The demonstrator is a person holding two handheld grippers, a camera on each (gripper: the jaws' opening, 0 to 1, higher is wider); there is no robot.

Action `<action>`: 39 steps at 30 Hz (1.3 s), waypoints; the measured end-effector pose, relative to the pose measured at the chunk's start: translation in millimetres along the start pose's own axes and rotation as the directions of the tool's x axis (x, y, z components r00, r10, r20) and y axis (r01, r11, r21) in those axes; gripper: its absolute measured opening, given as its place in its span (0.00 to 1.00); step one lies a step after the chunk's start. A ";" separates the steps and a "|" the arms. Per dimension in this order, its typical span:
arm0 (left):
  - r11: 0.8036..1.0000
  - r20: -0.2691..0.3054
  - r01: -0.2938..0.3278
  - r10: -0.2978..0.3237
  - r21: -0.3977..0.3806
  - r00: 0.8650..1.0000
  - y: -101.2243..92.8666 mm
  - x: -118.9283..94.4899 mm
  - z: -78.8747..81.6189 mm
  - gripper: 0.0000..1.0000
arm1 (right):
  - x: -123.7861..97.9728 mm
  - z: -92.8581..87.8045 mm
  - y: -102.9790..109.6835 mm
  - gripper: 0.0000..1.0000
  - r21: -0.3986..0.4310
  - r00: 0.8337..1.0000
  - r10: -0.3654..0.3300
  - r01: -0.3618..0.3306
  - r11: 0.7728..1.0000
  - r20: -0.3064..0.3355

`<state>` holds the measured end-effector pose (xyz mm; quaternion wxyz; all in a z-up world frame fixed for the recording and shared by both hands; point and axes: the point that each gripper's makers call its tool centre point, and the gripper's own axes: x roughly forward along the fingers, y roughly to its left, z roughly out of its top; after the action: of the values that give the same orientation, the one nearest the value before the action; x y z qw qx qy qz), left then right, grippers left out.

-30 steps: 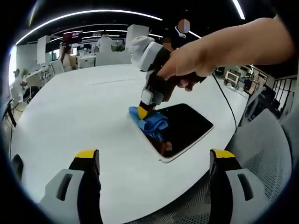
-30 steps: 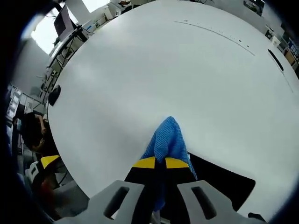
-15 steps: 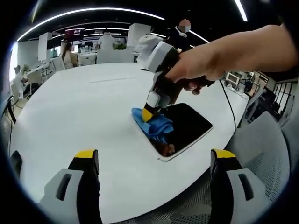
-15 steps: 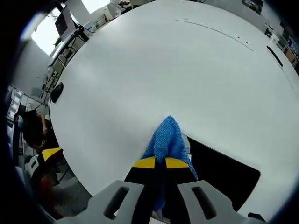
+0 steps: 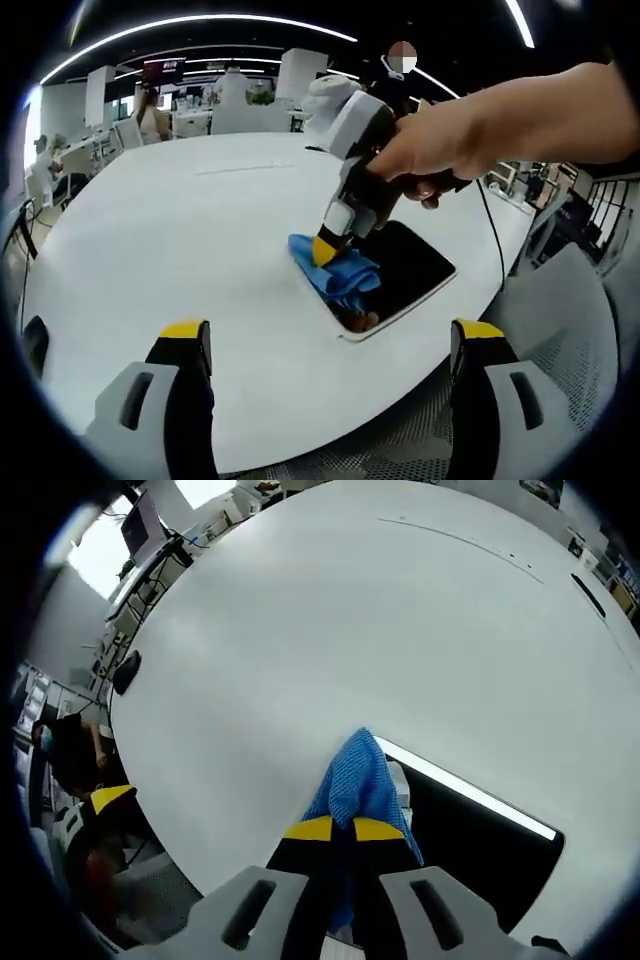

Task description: Wipe the mirror surface with the cleaning cloth until all visible marks leave the cleaned area.

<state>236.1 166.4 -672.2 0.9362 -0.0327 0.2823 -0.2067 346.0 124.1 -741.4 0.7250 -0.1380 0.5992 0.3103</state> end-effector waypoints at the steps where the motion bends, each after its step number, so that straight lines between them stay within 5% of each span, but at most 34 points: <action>1: 1.000 0.000 0.001 -0.001 0.000 1.000 -0.2 0.0 0.0 0.99 | 0.2 -0.5 0.4 0.00 0.000 1.000 0.001 -0.001 1.000 -0.002; 12: 1.000 0.011 -0.005 0.005 0.006 1.000 0.4 0.3 1.8 0.99 | -4.9 -5.6 2.6 0.00 0.012 1.000 0.018 -0.018 1.000 -0.003; 14: 1.000 0.011 -0.007 0.007 0.006 1.000 1.2 0.9 1.8 0.99 | -5.4 -5.3 2.3 0.00 -0.059 1.000 0.027 -0.027 0.998 0.005; 39: 0.999 -0.002 -0.005 0.005 0.035 1.000 -0.6 0.2 0.4 0.99 | -10.7 -14.7 -10.6 0.00 -0.034 1.000 0.012 -0.012 0.999 0.014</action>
<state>236.3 165.7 -671.9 0.9369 -0.0154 0.2797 -0.2092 340.0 104.5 -736.5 0.7250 -0.1445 0.5894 0.3258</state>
